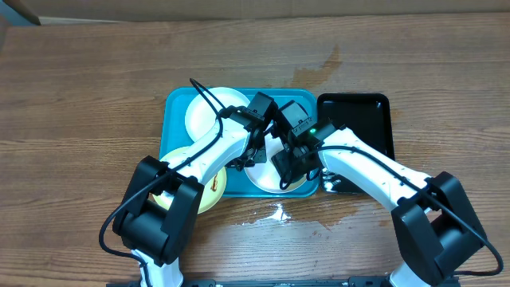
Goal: Clean dirty plates on tray and stack at the side
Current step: 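Scrub the sauce off the held white plate with the sponge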
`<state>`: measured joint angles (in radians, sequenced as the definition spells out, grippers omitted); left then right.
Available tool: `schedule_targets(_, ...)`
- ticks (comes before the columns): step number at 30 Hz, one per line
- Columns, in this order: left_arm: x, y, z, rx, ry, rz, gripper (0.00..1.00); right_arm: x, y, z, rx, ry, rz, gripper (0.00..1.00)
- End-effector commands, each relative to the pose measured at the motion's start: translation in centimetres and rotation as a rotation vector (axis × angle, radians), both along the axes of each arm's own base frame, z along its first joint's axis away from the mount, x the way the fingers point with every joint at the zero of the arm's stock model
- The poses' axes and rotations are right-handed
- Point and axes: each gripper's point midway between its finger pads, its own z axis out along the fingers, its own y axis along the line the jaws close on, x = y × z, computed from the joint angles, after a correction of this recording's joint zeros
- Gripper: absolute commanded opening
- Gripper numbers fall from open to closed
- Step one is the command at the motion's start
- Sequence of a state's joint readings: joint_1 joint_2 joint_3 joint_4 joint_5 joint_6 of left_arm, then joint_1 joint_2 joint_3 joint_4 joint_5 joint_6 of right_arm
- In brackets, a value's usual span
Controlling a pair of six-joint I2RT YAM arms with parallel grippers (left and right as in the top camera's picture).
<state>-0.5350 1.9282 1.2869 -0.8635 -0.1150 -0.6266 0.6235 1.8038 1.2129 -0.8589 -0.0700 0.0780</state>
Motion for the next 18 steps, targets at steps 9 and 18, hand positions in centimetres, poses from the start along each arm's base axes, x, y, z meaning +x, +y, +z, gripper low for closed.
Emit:
schedule_targets(9,0.0,0.5,0.4,0.008,-0.014,0.008,0.04,-1.6,0.2,-0.8,-0.017,0.001,0.035,0.28)
schedule_targets(18,0.0,0.5,0.4,0.008,-0.013,0.008,0.04,-1.7,-0.7,-2.2,-0.066,-0.031,0.036,0.23)
